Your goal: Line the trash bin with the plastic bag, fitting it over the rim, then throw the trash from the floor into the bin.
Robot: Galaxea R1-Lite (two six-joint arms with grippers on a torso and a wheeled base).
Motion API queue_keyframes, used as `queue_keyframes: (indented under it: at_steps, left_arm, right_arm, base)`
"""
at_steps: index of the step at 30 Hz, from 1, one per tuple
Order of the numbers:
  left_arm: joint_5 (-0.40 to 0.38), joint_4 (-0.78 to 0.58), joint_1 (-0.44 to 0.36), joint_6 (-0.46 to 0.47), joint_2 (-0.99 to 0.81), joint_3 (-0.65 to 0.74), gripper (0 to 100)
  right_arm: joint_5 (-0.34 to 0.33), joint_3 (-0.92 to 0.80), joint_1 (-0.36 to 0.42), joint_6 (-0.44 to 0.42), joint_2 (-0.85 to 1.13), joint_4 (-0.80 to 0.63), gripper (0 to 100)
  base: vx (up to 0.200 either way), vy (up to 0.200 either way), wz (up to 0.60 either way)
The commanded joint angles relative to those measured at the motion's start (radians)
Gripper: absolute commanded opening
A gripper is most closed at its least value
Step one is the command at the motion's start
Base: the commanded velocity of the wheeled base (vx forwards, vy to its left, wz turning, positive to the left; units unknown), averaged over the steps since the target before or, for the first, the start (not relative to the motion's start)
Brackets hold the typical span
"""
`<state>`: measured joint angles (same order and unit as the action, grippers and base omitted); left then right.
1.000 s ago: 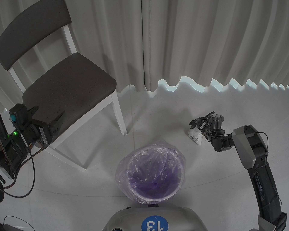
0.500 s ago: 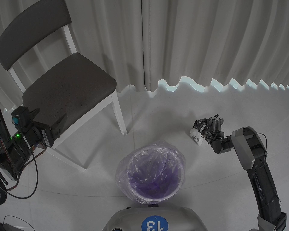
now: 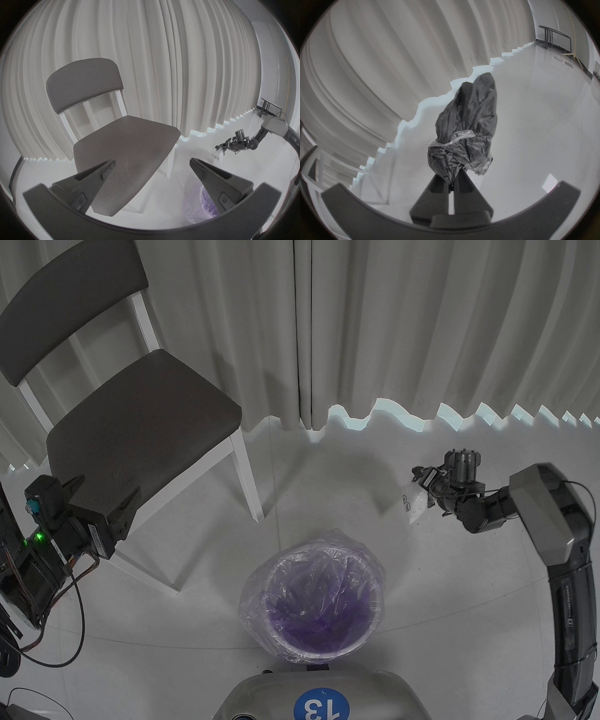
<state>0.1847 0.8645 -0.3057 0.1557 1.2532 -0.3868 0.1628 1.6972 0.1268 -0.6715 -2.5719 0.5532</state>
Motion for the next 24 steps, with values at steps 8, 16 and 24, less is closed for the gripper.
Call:
queue_keyframes:
  at_steps: [8,16,24]
  left_arm:
    - [0.004,0.266,-0.082,-0.01,0.089,0.161,100]
    - [0.025,0.386,-0.092,-0.027,0.204,0.189,100]
    - [0.038,0.637,-0.104,-0.021,0.324,0.275,100]
  right_arm:
    - [-0.057,-0.577,0.332,0.153,0.898,-0.022,0]
    - [-0.057,-0.617,0.544,0.199,1.026,-0.249,0]
    - [-0.043,-0.791,0.751,0.305,0.992,-0.345,0]
  base:
    - [0.0,0.0,0.0]
    - [0.0,0.0,0.0]
    - [0.0,0.0,0.0]
